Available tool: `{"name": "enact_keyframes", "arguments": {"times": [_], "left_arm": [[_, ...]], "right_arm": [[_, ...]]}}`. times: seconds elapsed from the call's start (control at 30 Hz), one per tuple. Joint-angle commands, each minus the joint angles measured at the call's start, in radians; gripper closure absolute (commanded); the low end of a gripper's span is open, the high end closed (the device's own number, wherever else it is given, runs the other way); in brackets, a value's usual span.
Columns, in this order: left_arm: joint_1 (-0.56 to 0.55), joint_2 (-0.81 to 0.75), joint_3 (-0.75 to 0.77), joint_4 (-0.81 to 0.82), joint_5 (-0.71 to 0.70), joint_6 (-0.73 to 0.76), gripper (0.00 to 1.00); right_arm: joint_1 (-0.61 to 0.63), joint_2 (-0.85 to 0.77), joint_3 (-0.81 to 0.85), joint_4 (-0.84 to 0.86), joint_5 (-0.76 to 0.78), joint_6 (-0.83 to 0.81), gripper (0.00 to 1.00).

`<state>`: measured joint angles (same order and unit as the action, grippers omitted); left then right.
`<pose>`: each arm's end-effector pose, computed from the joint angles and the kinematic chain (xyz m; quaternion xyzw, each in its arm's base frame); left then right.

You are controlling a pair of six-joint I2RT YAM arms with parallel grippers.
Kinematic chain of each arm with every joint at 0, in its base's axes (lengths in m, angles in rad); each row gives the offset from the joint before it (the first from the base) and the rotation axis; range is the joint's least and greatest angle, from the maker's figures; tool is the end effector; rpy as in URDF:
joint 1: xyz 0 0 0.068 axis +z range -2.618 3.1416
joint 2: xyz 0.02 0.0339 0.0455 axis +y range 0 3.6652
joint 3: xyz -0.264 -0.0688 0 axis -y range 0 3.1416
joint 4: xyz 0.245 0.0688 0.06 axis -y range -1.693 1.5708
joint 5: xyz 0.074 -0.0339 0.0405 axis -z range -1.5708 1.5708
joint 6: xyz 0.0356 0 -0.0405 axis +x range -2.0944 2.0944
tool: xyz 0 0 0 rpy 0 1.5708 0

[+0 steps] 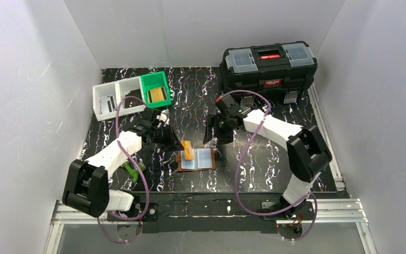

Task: Take the credit cards out of the card holder
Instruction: Place the credit card in the storage box.

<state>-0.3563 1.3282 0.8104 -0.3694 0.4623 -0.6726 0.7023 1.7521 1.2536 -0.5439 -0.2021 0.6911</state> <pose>0.2438 -0.1077 0.2186 -0.0686 0.9177 -0.3484 0.1778 0.2750 0.2421 0.2147 -0.0317 0.9602 0.2414 0.1368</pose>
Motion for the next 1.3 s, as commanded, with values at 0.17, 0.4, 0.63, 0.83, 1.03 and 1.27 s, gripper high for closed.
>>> {"name": "enact_keyframes", "arguments": {"times": [0.17,0.4,0.63,0.83,1.03,1.27], "left_arm": [[0.096,-0.056,0.059,0.2,0.249,-0.173,1.0],[0.127,-0.025,0.026,0.484,0.378,-0.382,1.0],[0.128,-0.012,0.014,0.556,0.406,-0.44,1.0],[0.128,-0.01,-0.006,0.592,0.419,-0.467,1.0],[0.128,-0.012,-0.029,0.634,0.429,-0.49,1.0],[0.128,0.0,-0.042,0.689,0.452,-0.516,0.97]], "right_arm": [[-0.064,-0.219,-0.182,0.412,-0.289,0.09,0.14],[-0.153,-0.262,-0.298,0.702,-0.467,0.265,0.15],[-0.159,-0.234,-0.345,0.915,-0.527,0.436,0.19],[-0.159,-0.192,-0.356,1.028,-0.552,0.528,0.33],[-0.159,-0.179,-0.344,1.038,-0.559,0.545,0.71],[-0.159,-0.16,-0.345,1.069,-0.584,0.577,0.99]]}}
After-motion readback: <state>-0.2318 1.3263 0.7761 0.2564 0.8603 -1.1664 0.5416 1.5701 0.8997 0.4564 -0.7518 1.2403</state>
